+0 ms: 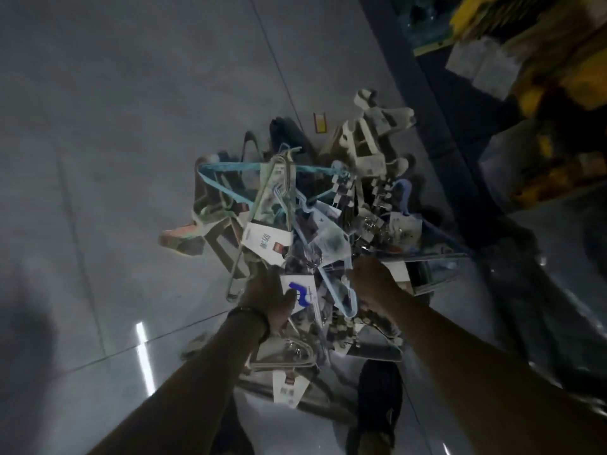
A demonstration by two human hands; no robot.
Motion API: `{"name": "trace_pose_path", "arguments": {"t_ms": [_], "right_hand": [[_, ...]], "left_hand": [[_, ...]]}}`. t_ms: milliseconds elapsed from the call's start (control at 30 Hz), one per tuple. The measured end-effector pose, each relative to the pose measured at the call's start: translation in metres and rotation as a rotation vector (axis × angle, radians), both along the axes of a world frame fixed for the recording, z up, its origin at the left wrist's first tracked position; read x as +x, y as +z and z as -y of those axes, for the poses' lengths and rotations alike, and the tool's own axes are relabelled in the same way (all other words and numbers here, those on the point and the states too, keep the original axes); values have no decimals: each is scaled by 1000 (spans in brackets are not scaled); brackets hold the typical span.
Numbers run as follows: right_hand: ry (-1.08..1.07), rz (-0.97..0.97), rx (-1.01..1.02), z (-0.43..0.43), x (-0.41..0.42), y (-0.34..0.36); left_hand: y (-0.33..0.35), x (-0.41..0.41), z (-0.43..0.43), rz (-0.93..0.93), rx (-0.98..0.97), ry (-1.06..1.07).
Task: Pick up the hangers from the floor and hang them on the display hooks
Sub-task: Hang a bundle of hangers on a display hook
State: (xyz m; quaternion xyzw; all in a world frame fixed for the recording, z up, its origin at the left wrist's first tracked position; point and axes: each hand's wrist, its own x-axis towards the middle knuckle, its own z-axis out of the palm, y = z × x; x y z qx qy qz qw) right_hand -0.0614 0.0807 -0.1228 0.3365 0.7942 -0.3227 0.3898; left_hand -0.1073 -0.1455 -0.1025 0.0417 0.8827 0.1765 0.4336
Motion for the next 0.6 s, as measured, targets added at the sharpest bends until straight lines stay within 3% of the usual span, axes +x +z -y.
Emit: {"name": "trace_pose_path", "arguments": {"t_ms": [200, 300, 467, 600], "right_hand": [[-253, 13, 29, 4, -8, -101], [-315, -12, -13, 9, -5, -120], [-300, -96, -46, -1, -1, -118], [-346, -308, -85, -4, 8, -77]], "left_hand": [[-93, -18, -9, -77, -20, 153], [-117, -8, -8, -161, -26, 118], [-133, -12, -5, -184, -157, 201], [-89, -19, -7, -251, -115, 356]]}}
